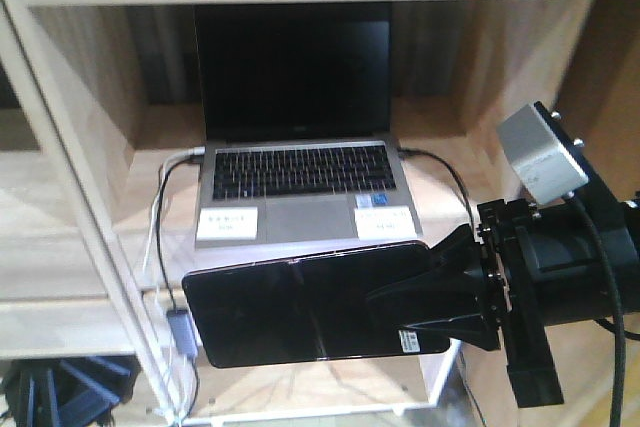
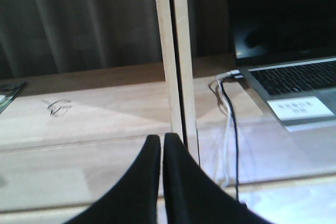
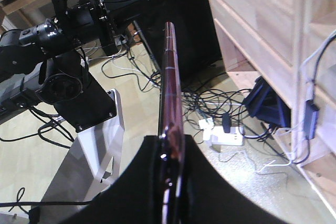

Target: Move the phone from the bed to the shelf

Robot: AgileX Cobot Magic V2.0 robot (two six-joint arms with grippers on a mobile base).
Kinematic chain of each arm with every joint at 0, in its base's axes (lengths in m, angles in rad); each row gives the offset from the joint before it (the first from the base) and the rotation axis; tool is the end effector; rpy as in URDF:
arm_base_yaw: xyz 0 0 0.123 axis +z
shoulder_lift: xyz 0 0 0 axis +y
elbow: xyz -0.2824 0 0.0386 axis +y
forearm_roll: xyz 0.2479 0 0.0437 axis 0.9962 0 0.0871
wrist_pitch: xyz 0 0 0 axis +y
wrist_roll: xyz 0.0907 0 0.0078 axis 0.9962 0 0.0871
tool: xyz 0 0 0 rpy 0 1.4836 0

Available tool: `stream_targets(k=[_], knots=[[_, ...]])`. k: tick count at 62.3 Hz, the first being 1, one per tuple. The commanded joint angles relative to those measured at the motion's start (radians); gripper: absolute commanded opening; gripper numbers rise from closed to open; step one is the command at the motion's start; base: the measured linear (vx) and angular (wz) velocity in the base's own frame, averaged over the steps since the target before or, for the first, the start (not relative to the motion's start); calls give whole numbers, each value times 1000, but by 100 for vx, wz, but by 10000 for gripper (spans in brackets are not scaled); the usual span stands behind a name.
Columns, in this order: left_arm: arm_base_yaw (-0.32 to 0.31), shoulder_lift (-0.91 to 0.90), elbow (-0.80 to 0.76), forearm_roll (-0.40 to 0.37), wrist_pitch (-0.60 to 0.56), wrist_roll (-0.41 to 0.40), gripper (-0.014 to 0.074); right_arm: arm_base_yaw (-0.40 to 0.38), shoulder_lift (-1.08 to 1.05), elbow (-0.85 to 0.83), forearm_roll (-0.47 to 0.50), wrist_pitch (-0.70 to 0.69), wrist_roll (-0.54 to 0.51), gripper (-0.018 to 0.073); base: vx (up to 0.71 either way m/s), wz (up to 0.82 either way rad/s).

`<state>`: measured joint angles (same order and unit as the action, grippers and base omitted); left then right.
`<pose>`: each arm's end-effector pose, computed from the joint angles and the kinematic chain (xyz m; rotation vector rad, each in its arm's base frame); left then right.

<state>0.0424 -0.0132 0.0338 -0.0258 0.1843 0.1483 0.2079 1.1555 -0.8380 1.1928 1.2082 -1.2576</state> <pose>0.0562 0.0020 0.1856 0.0716 1.6883 0.1200 0.1742 0.1176 0.3231 -1.1328 1.9047 1.1518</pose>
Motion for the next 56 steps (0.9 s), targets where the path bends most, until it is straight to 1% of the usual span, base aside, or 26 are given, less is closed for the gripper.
stream_targets(k=[1,30,56], knots=[[-4,-13,-21,-9,-72,-6,1,-1,-23,-26,87,79,-8,-2,28,5],[-4,-13,-21,-9,-72,-6,1,-1,-23,-26,87,79,-8,-2,23,0],[-4,-13,-21,-9,-72,-6,1,-1,-23,-26,87,78,-8,-2,8,4]])
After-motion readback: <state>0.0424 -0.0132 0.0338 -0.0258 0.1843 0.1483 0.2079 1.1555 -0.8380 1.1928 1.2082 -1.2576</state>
